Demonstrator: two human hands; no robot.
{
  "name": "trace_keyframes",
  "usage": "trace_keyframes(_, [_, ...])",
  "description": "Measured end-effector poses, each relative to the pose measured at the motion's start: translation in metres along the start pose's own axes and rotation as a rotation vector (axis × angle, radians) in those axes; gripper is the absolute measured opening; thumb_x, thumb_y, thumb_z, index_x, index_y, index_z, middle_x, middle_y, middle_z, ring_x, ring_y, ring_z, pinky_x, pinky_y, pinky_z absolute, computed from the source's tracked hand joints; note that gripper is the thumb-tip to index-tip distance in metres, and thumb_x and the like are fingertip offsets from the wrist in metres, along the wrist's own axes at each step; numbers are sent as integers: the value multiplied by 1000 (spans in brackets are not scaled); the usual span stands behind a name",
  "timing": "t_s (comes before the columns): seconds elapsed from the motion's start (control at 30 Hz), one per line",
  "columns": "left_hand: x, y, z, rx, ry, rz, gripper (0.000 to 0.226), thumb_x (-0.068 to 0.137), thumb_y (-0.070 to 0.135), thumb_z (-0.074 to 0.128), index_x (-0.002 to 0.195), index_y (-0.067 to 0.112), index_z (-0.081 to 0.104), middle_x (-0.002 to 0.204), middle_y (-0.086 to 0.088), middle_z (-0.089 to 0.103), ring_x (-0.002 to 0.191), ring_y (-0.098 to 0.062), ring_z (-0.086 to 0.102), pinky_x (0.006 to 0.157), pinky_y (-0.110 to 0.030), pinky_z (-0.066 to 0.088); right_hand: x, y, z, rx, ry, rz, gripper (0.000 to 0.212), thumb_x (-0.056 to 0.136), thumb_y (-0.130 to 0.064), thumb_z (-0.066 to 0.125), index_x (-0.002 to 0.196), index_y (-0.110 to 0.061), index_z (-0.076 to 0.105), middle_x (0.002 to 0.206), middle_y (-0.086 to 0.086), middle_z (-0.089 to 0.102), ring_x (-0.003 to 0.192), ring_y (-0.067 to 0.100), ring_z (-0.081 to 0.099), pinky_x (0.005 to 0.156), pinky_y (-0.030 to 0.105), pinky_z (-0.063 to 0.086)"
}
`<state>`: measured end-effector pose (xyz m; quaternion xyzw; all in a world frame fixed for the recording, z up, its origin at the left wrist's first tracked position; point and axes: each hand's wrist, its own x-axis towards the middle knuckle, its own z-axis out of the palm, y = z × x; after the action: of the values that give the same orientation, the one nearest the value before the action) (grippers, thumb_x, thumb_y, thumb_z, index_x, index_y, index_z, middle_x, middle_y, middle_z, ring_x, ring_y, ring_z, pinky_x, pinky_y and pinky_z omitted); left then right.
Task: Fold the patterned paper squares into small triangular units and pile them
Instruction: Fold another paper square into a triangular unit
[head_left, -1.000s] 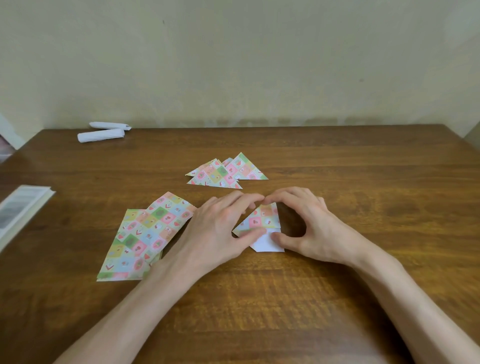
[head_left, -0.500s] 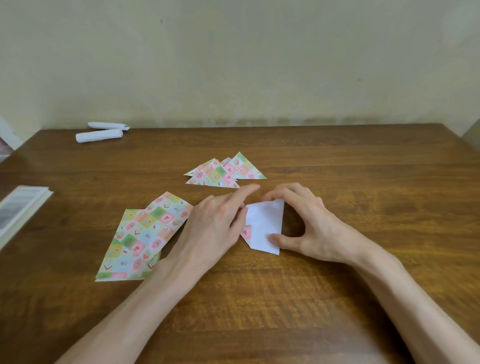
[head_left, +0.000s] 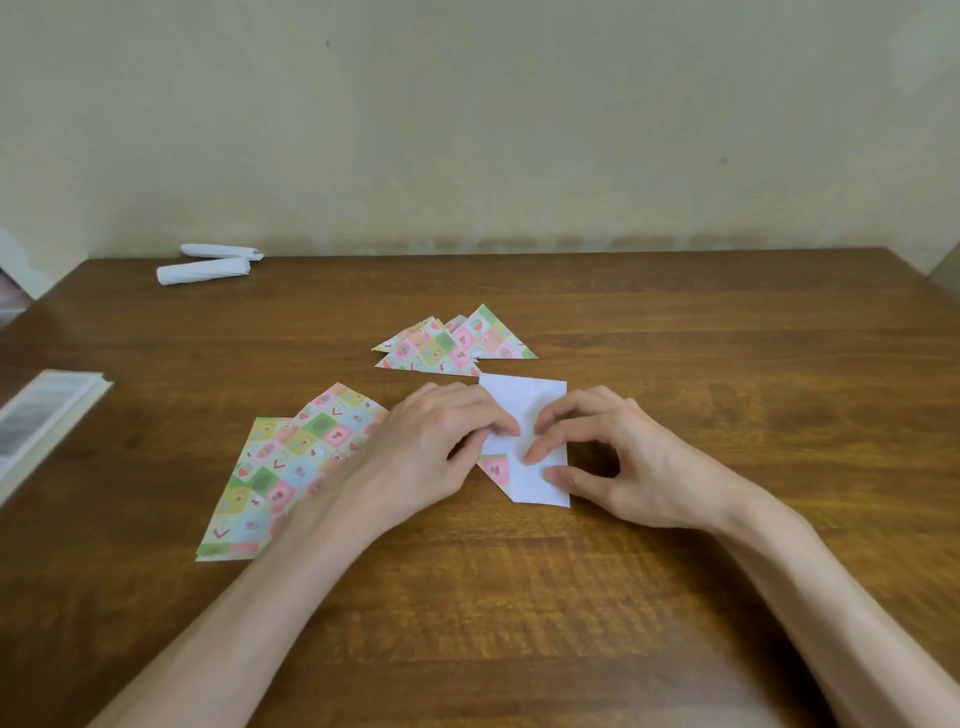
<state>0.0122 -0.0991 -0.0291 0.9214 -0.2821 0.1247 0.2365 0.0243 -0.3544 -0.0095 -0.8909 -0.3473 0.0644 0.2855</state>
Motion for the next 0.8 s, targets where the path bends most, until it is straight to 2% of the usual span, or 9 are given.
trace_keyframes(0.13, [-4,-2,-10,-86,-45,-63,29,98,9,59,108,33,72,109,22,66,111,0,58,96,-36,48,0,-1,-1,-6,0,9,22,87,-47,77,108,-47,71,124,-27,54,130,3,44,112,42,32])
trace_keyframes(0.3, [-7,2,-18,-140,-103,-96,21,90,22,72,105,36,65,105,23,64,110,-1,57,98,-37,48,-2,-6,-1,-41,-39,6,49,77,-61,81,120,-51,60,127,-28,49,130,7,40,111,38,31])
trace_keyframes(0.4, [-6,2,-19,-147,-119,-86,14,90,26,73,97,37,69,106,21,65,112,-4,59,98,-40,48,-1,-7,1,-63,-32,-7,51,77,-62,81,122,-51,59,125,-28,49,128,6,40,110,36,31])
trace_keyframes(0.5, [-7,0,-18,-143,-141,-94,11,89,29,76,92,39,75,114,24,64,119,-1,56,102,-40,47,0,-5,1,-100,14,-28,41,79,-61,79,116,-50,66,121,-26,53,125,4,44,109,32,31])
trace_keyframes(0.6, [-9,-1,-19,-168,-133,-85,7,87,36,79,93,40,77,116,25,64,120,0,57,104,-37,46,0,-6,1,-93,71,-37,24,81,-51,80,103,-44,73,114,-26,61,121,1,50,107,18,25])
trace_keyframes(0.63, [-9,-1,-20,-177,-133,-88,8,87,39,80,94,40,77,117,25,65,121,1,57,104,-37,46,0,-6,1,-75,96,-41,16,83,-46,80,97,-42,75,110,-26,64,118,1,53,106,18,27])
trace_keyframes(0.7, [-7,-1,-19,-179,-130,-98,8,87,43,80,94,41,78,116,27,65,120,4,57,104,-37,46,1,-7,1,-45,130,-55,2,87,-34,77,87,-35,75,101,-22,69,106,4,62,101,29,40])
trace_keyframes(0.8, [-5,-1,-17,-160,-111,-117,8,90,44,77,94,39,80,113,28,67,116,7,58,102,-39,48,3,-7,0,64,152,-32,10,95,-26,71,85,-27,71,89,-12,71,89,12,67,83,34,52])
